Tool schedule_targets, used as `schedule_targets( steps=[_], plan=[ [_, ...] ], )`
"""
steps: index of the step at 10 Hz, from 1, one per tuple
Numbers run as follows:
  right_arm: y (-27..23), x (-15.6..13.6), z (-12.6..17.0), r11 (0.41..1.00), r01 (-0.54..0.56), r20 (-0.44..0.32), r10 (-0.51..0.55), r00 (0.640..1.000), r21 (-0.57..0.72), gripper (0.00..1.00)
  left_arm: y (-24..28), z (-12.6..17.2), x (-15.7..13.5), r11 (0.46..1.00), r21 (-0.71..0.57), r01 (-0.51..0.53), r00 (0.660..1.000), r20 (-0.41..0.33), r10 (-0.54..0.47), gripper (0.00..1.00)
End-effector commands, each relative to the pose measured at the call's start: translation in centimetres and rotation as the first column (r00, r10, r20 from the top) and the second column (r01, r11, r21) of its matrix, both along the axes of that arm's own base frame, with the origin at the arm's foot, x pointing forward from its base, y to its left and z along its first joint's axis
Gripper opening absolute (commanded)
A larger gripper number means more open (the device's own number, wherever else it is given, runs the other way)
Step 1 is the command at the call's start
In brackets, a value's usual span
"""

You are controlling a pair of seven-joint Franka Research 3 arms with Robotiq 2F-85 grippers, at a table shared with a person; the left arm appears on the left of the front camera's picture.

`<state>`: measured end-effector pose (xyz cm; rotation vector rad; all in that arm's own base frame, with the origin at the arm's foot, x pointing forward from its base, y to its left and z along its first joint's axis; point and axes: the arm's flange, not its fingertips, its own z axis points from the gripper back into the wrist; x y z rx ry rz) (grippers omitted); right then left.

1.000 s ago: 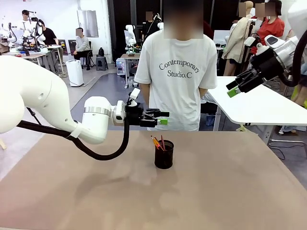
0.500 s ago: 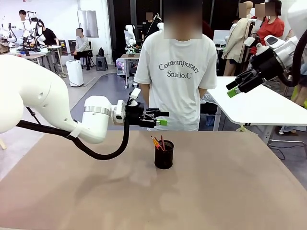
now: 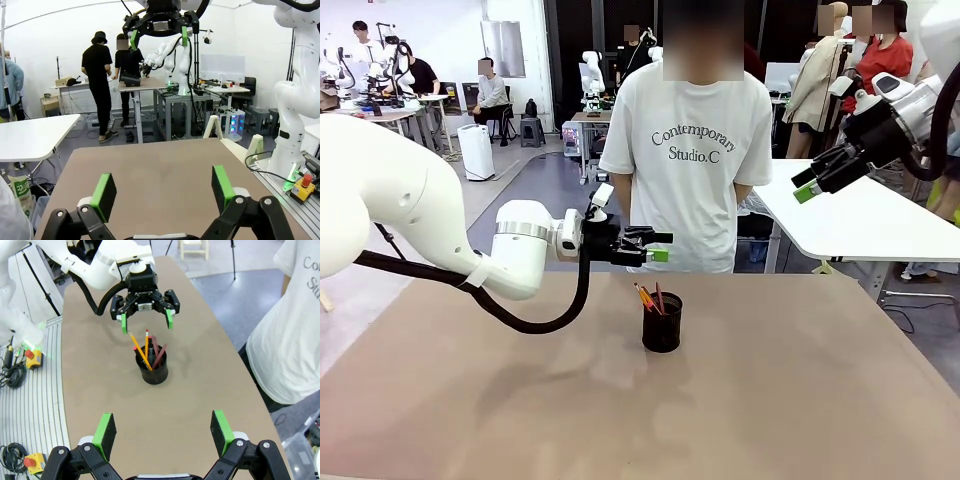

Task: Place the pens into the pen holder.
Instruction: Pick up a writing instrument from the table and place it into the Pen holder.

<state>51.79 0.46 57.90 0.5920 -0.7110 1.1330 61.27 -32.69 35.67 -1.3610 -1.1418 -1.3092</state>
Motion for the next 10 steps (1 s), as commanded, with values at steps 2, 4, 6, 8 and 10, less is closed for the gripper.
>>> schedule_targets(
  steps=[2,4,6,8,10],
  plan=[
    [0.1,-0.1,0.1,1.000,-0.001,0.001,0.001,1.000,-0.001,1.00,0.0,0.0,0.0,1.000,0.000,0.000,1.000,0.000,0.000,1.00],
    [0.1,-0.1,0.1,1.000,-0.001,0.001,0.001,1.000,-0.001,1.00,1.3,2.1,0.9,0.993,0.091,0.070,0.997,-0.017,-0.069,1.00],
    [0.1,-0.1,0.1,1.000,-0.001,0.001,0.001,1.000,-0.001,1.00,2.3,4.9,1.0,0.984,0.153,0.092,0.995,0.018,-0.095,1.00],
    [0.1,-0.1,0.1,1.000,-0.001,0.001,0.001,1.000,-0.001,1.00,4.1,8.8,0.7,0.952,0.292,0.094,0.992,0.057,-0.116,1.00],
    [0.1,-0.1,0.1,1.000,-0.001,0.001,0.001,1.000,-0.001,1.00,5.7,12.6,0.6,0.898,0.419,0.132,0.985,0.044,-0.165,1.00]
  ],
)
